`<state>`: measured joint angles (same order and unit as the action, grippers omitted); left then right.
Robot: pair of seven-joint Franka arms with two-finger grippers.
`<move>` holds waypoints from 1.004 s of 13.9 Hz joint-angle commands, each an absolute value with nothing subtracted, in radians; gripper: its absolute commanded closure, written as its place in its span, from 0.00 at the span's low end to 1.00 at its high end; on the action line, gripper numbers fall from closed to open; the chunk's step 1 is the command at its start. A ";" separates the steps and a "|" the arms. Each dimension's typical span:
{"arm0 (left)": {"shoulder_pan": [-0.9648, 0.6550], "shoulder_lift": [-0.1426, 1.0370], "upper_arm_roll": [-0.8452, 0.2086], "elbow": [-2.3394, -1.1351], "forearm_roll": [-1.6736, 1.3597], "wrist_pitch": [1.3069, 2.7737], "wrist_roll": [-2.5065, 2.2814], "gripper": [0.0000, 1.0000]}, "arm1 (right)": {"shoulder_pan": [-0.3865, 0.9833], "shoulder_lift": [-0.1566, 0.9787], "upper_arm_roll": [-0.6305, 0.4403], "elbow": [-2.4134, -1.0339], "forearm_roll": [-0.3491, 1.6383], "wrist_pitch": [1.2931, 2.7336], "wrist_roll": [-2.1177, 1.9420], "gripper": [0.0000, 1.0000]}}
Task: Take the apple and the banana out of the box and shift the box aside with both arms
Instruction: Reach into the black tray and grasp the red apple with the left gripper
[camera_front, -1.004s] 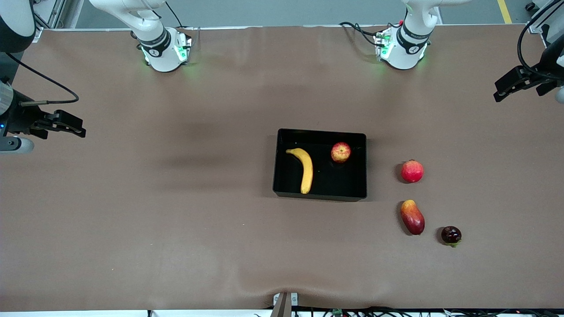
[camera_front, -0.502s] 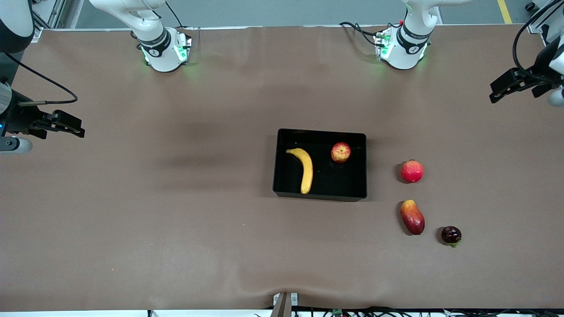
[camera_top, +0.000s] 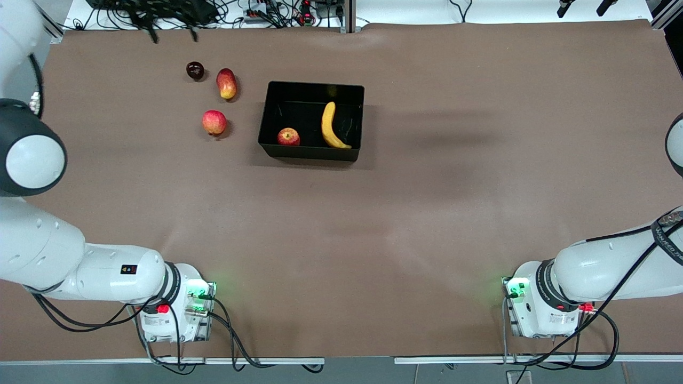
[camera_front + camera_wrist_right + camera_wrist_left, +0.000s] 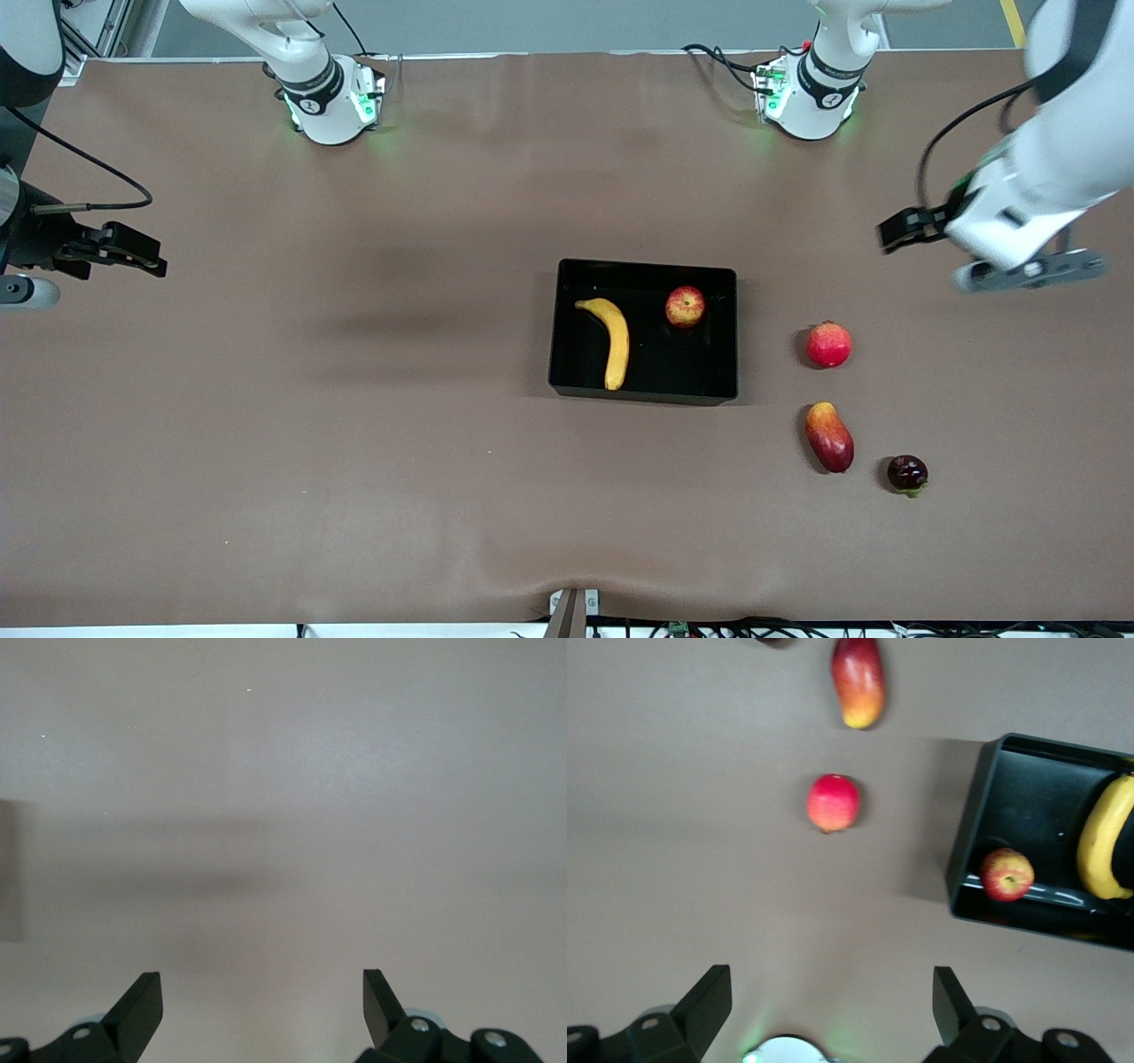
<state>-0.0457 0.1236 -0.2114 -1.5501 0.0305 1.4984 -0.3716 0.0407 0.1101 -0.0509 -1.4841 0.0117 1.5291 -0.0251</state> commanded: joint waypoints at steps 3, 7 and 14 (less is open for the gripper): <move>-0.043 0.138 -0.334 -1.740 -0.009 1.719 -0.659 0.00 | 0.032 0.114 -0.048 -1.466 -0.003 1.517 -0.021 0.00; -0.064 0.161 -0.394 -1.887 0.001 1.934 -0.831 0.00 | 0.031 0.112 -0.048 -1.466 -0.003 1.517 -0.021 0.00; -0.143 0.293 -0.396 -1.891 0.072 1.999 -0.989 0.00 | -0.003 0.109 -0.048 -1.454 -0.002 1.517 -0.020 0.00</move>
